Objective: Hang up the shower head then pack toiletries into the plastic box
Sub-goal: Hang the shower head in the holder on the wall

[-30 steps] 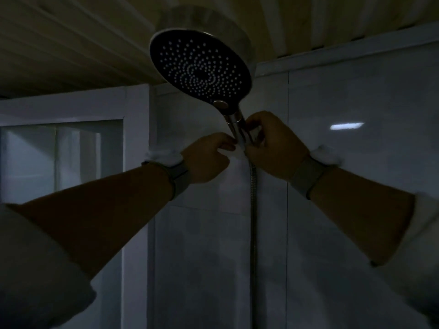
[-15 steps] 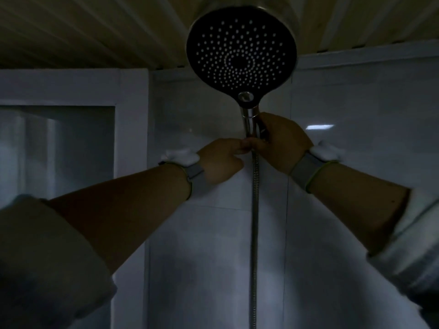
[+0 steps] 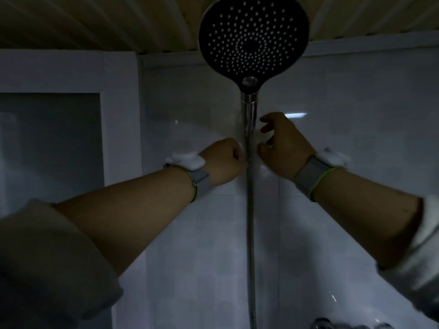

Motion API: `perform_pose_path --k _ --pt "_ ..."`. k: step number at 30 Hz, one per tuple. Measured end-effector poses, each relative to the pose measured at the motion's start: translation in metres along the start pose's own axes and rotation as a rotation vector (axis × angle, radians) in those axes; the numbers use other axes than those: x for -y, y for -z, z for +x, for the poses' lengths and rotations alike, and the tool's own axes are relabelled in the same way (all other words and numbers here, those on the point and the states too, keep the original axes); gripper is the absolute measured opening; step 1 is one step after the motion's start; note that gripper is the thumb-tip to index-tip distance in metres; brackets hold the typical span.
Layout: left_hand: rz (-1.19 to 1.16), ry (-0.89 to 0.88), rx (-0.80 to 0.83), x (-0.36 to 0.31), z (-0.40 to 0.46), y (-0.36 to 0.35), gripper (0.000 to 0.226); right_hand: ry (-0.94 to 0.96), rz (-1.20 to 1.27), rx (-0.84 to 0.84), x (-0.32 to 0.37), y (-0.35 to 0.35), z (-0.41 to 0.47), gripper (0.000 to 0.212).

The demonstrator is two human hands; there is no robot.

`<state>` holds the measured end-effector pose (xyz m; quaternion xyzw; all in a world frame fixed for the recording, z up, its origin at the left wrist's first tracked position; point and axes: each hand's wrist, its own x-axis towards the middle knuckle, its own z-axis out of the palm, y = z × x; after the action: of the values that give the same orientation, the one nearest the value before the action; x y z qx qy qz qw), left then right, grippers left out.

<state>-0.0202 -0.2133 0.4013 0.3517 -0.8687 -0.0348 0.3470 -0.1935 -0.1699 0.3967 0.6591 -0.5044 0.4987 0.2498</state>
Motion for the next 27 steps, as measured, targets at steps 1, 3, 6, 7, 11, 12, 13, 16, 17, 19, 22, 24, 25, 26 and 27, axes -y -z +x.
perform_pose_path --k 1,3,6,7,11,12,13,16,17,19,22,24,25,26,27 --pt "-0.001 -0.013 0.008 -0.001 -0.004 -0.004 0.023 -0.032 -0.018 0.021 -0.001 0.003 -0.007 0.055" --pt "-0.005 -0.039 0.036 -0.002 -0.011 -0.012 0.021 -0.086 -0.068 0.081 -0.003 0.007 -0.022 0.051" --pt "-0.019 -0.065 0.084 -0.004 -0.022 -0.028 0.017 -0.102 -0.156 0.166 -0.004 0.014 -0.047 0.045" --pt "-0.025 -0.070 0.100 -0.006 -0.026 -0.034 0.017 -0.107 -0.185 0.192 -0.004 0.017 -0.056 0.043" --pt "-0.042 -0.073 0.163 -0.021 -0.044 -0.059 0.022 -0.168 -0.234 0.245 -0.003 0.028 -0.096 0.038" --pt "-0.029 -0.075 0.170 -0.024 -0.049 -0.067 0.023 -0.165 -0.271 0.261 -0.003 0.030 -0.109 0.039" --pt "-0.018 -0.086 0.182 -0.028 -0.054 -0.075 0.024 -0.158 -0.313 0.294 -0.003 0.033 -0.122 0.040" --pt "-0.031 -0.089 0.213 -0.043 -0.076 -0.106 0.026 -0.202 -0.363 0.384 -0.005 0.044 -0.161 0.042" --pt "-0.049 -0.080 0.233 -0.050 -0.086 -0.118 0.027 -0.234 -0.350 0.405 -0.005 0.049 -0.174 0.042" --pt "-0.054 -0.077 0.256 -0.056 -0.096 -0.129 0.028 -0.263 -0.328 0.401 -0.004 0.055 -0.188 0.042" --pt "-0.100 -0.069 0.305 -0.076 -0.118 -0.157 0.027 -0.328 -0.315 0.437 -0.005 0.077 -0.228 0.041" --pt "-0.133 -0.078 0.322 -0.088 -0.131 -0.178 0.023 -0.385 -0.319 0.464 -0.010 0.090 -0.258 0.042" --pt "-0.151 -0.078 0.339 -0.094 -0.138 -0.188 0.022 -0.419 -0.315 0.476 -0.013 0.096 -0.272 0.043" --pt "-0.168 -0.077 0.359 -0.099 -0.144 -0.199 0.022 -0.459 -0.311 0.486 -0.016 0.102 -0.286 0.043" --pt "-0.180 -0.084 0.377 -0.105 -0.150 -0.210 0.021 -0.502 -0.313 0.497 -0.019 0.109 -0.300 0.043"
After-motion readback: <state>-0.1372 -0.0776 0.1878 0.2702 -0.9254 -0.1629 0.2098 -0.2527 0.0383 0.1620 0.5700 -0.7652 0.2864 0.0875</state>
